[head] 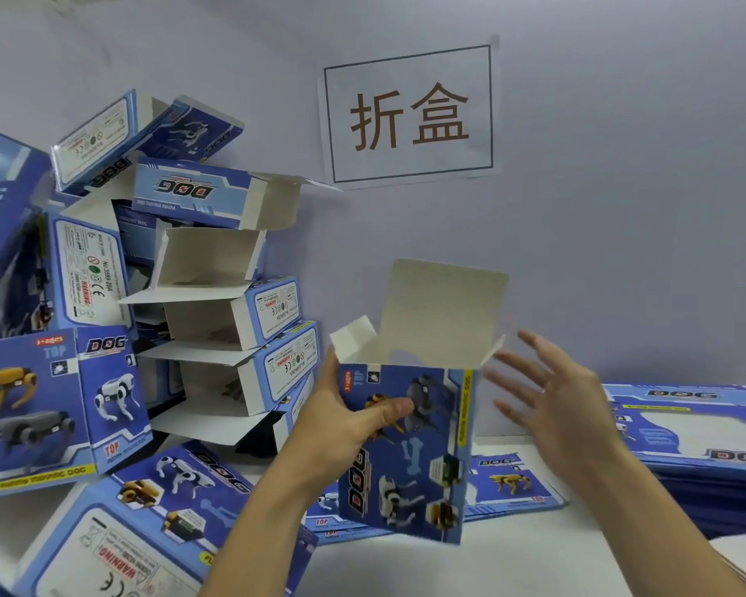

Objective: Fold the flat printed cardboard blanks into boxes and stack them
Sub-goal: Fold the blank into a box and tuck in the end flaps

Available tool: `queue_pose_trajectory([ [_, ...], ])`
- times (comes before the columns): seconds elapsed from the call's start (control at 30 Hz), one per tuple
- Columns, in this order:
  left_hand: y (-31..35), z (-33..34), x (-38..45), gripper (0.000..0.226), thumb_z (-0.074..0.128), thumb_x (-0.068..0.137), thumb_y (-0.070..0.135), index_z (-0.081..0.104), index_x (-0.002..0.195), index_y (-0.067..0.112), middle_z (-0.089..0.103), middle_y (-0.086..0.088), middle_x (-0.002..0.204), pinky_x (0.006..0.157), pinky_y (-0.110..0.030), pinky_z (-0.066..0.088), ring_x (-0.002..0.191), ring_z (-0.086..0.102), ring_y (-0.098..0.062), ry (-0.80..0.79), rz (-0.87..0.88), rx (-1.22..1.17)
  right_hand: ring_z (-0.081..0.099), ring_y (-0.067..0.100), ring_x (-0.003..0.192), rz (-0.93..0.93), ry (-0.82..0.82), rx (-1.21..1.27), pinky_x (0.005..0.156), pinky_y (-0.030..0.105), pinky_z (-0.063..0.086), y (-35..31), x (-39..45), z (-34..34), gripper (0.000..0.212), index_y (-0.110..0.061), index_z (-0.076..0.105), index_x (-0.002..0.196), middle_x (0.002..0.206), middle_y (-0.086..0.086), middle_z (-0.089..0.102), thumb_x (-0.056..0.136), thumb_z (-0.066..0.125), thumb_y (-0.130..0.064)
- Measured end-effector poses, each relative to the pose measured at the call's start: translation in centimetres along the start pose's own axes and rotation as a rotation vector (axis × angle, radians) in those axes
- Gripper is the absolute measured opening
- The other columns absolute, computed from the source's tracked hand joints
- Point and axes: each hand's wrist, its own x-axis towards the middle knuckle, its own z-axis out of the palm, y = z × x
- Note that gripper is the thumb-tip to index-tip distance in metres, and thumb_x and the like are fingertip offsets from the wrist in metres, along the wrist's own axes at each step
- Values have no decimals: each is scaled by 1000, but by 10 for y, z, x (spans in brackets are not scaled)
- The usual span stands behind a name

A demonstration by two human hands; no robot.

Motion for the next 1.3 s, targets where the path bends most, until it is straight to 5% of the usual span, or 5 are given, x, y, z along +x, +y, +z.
queue_pose_trajectory([
  [0.2,-9,-1,1,69,84,62,22,44,116,36,67,-5,115,70,-32,61,98,73,-20,99,122,-53,56,-1,120,25,-491,-317,89,25,51,29,-11,8,72,-56,37,138,136,-36,49,75,67,-38],
  [0.6,-13,12,4,69,74,63,59,39,122,50,43,21,127,83,-18,53,119,51,-6,253,114,300,64,3,87,-206,45,-338,54,12,53,34,-12,31,73,-42,36,124,106,-21,54,63,75,-51],
  [0.77,-13,22,4,153,72,41,83,-14,157,31,-10,11,166,123,-52,19,153,2,-17,-4,-139,693,69,2,82,-208,39,-265,49,12,51,35,-11,42,58,-36,43,120,104,-9,62,70,65,-56],
  [1.0,-7,-3,-1,40,74,75,40,70,113,27,76,-1,107,68,-26,60,94,74,-18,50,-147,-317,69,24,95,-152,-125,-132,72,32,53,27,-6,26,31,-26,69,119,109,6,72,93,54,-36],
  [1.3,-9,-7,-2,53,62,81,54,72,118,19,72,-10,114,87,-48,56,93,71,-26,16,-178,-656,68,10,106,5,-363,-295,80,34,57,26,-10,34,55,-41,58,121,108,-20,72,74,62,-70],
])
